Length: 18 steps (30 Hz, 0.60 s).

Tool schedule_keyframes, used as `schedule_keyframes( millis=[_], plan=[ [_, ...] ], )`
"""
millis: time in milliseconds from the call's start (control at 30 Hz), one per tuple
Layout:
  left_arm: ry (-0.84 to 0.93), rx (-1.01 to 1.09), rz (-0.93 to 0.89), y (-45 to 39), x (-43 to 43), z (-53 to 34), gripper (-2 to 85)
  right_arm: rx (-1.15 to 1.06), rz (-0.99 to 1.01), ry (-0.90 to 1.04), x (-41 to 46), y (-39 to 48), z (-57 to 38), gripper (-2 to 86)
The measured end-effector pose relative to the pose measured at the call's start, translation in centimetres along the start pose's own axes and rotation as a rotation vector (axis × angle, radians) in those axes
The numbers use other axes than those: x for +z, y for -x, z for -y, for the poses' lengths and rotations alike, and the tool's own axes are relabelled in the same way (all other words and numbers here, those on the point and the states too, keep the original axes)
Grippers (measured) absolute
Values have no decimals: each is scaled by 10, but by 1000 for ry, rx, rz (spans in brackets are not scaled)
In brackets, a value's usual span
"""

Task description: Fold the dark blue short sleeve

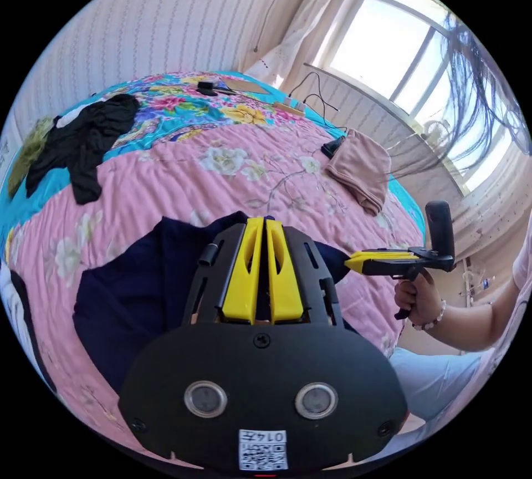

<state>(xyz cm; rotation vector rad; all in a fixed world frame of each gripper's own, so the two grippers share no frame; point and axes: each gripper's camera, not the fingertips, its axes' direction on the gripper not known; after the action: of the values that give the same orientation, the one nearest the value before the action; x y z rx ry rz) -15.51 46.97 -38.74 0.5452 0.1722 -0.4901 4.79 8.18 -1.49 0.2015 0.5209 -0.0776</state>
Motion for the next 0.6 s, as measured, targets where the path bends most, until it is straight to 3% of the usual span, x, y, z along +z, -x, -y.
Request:
schedule_keyframes(
  millis=[233, 467, 600],
  plan=[
    [98, -243, 61, 58, -11, -67, -7, -150, -55, 260, 59, 25, -12, 14],
    [58, -220, 0, 72, -26, -58, 12, -137, -26, 262, 69, 25, -3, 14],
    [119, -180, -10, 69, -7, -61, 18, -179, -20, 247, 81, 32, 15, 15]
  ],
)
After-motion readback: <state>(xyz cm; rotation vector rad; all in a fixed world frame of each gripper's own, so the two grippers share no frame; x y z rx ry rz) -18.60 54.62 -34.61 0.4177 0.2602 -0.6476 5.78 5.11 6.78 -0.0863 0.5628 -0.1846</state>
